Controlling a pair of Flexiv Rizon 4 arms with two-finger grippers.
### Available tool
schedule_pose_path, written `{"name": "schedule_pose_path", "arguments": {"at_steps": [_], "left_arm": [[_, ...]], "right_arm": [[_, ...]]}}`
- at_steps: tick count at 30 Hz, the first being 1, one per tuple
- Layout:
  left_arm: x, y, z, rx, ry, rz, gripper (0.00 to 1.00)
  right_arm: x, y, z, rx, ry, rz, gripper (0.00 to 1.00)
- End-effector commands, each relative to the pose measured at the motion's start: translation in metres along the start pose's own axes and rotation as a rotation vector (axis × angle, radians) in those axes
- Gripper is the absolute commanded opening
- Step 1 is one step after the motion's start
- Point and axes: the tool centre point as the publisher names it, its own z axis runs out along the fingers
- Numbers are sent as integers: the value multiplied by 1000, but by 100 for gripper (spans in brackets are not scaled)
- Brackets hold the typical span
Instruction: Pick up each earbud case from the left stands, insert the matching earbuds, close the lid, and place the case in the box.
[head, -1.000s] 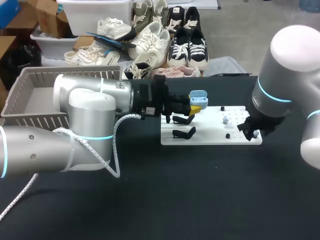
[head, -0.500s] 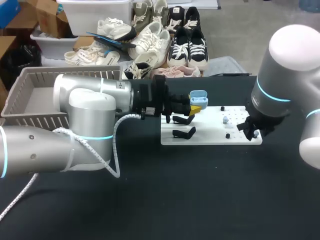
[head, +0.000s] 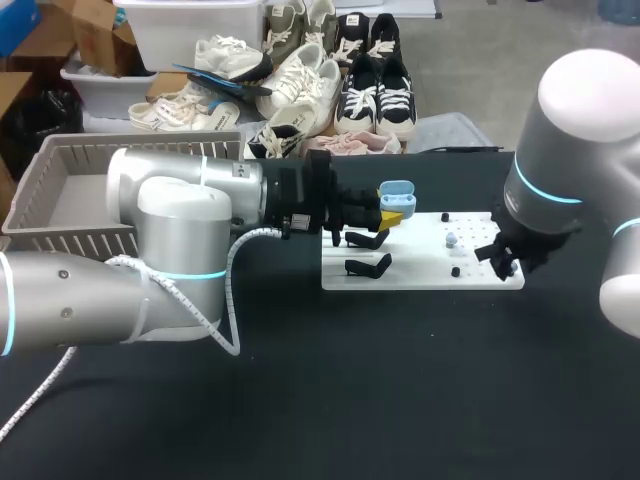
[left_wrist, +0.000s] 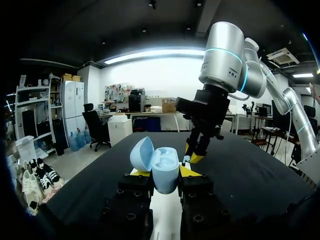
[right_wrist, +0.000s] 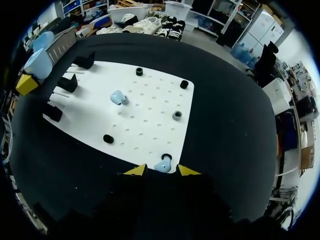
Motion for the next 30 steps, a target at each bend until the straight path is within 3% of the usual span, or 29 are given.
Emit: {"name": "schedule_pose_path", "arguments": {"at_steps": [1,15,18,20,30], "left_arm": [[0,-1,0,-3,-2,1,0],[0,-1,0,-3,-2,1,0],[0,-1,0,-3,-2,1,0],[0,-1,0,-3,-2,1,0],[0,-1,0,-3,-2,1,0]], "right_arm": [[0,0,1,3,1,2,32],[-3,-1,5,5,12,-2,31],[-3,-1,5,7,15,-2,29],[-3,-1,5,8,16,-2,22],[-3,-1,5,10,16,0,18]]}}
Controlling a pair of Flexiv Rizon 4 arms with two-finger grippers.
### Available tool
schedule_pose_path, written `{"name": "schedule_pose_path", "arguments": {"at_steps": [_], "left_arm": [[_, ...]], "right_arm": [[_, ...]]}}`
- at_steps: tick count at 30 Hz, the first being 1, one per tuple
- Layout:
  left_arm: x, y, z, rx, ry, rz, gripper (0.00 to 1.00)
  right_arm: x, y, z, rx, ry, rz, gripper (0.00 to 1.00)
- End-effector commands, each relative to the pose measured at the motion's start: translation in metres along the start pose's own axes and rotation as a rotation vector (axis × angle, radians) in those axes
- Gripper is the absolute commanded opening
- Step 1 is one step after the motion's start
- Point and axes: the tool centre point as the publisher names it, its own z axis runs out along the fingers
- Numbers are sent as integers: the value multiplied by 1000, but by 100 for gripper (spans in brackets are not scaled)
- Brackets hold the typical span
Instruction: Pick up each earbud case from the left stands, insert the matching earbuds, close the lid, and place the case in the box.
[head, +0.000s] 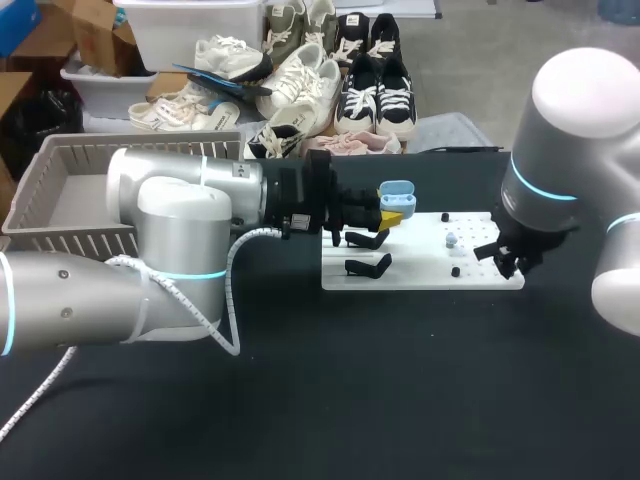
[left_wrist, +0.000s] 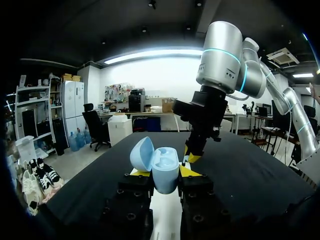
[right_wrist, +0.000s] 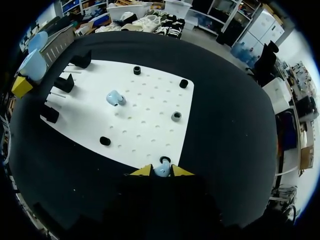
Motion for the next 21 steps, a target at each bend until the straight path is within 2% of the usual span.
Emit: {"name": "schedule_pose_path", "arguments": {"at_steps": [1,5,21], "left_arm": [[0,-1,0,-3,-2,1,0],[0,-1,0,-3,-2,1,0],[0,-1,0,-3,-2,1,0]], "right_arm": [[-1,1,-1,4,0,0,14],[-1,0,-2,5,0,-1,0],[4,9,-29,28,-2,-30,0]]}}
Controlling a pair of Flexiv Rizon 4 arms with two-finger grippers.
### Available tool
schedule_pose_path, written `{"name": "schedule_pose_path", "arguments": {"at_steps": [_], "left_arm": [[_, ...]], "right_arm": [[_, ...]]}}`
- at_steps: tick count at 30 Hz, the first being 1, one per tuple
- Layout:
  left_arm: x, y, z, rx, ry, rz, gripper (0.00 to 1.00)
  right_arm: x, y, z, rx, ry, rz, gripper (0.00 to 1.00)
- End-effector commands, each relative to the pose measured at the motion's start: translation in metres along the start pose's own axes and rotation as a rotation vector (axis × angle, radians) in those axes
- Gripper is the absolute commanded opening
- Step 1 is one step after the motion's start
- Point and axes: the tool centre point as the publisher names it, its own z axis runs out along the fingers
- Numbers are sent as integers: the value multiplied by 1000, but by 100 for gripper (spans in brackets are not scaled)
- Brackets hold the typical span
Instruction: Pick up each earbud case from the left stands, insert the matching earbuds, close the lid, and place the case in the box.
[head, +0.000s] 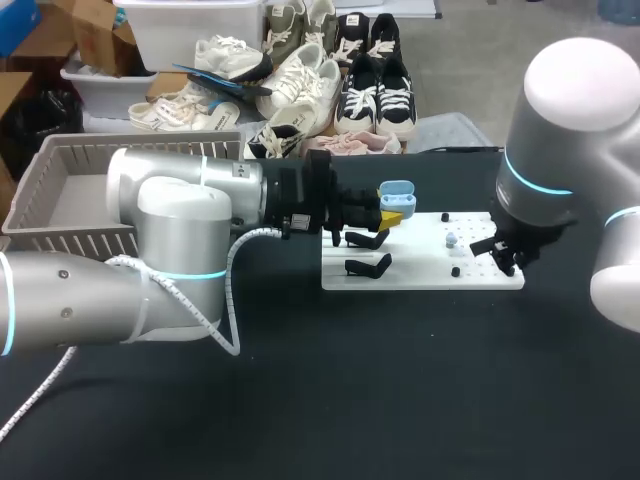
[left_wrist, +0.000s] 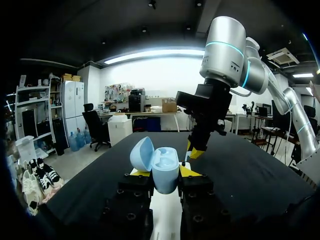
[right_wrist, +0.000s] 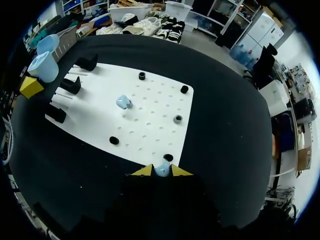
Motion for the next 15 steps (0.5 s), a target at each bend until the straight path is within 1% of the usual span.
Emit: {"name": "schedule_pose_path", "arguments": {"at_steps": [1,3,7,15], "left_arm": [[0,-1,0,-3,-2,1,0],[0,-1,0,-3,-2,1,0],[0,-1,0,-3,-2,1,0],[0,-1,0,-3,-2,1,0]], "right_arm": [[4,5,-10,10,10,-18,0],[3,8,-12,1,20,-36,0],[0,10,-13,-17,10,-66,0],[0,10,-13,-17,10,-66,0]]}}
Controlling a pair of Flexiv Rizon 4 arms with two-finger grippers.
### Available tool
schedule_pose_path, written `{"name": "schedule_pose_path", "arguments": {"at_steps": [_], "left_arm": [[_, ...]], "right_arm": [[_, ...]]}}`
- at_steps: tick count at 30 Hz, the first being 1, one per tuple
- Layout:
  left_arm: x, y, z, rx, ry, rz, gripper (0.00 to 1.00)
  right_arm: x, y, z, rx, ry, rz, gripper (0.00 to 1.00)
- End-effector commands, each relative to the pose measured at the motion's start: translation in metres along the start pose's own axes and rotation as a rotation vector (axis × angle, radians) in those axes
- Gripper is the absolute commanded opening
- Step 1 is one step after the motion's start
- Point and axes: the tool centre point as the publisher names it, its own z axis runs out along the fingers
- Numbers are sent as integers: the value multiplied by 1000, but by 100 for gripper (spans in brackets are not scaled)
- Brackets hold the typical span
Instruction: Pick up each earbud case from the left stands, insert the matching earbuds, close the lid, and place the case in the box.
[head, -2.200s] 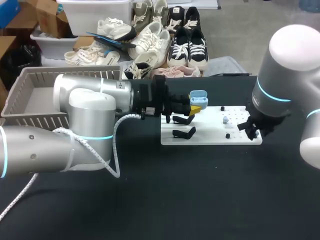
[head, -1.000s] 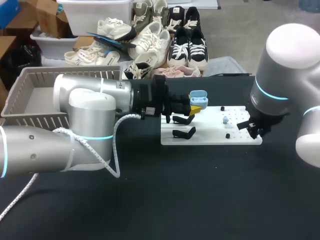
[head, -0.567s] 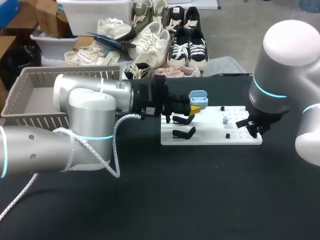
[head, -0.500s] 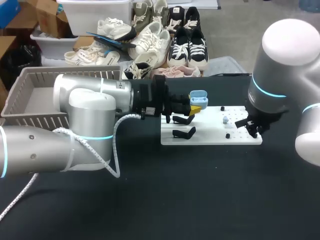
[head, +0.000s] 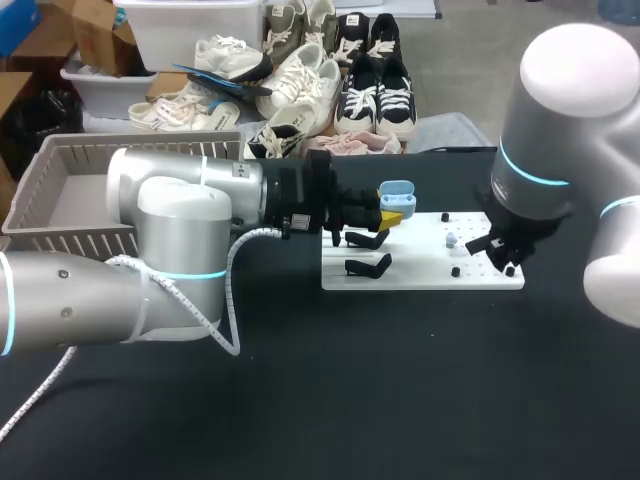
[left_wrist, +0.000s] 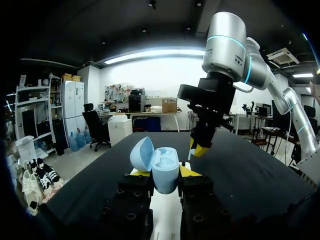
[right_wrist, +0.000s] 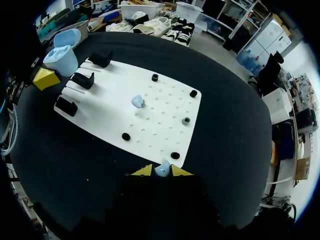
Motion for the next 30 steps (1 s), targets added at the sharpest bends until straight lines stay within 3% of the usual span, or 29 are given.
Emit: {"name": "schedule_pose_path", "arguments": {"at_steps": [1,30], "left_arm": [[0,-1,0,-3,-2,1,0],[0,-1,0,-3,-2,1,0]], "right_arm": [[1,1,0,3,-1,1,0],[0,-1,-4,10,-1,18,0]]}}
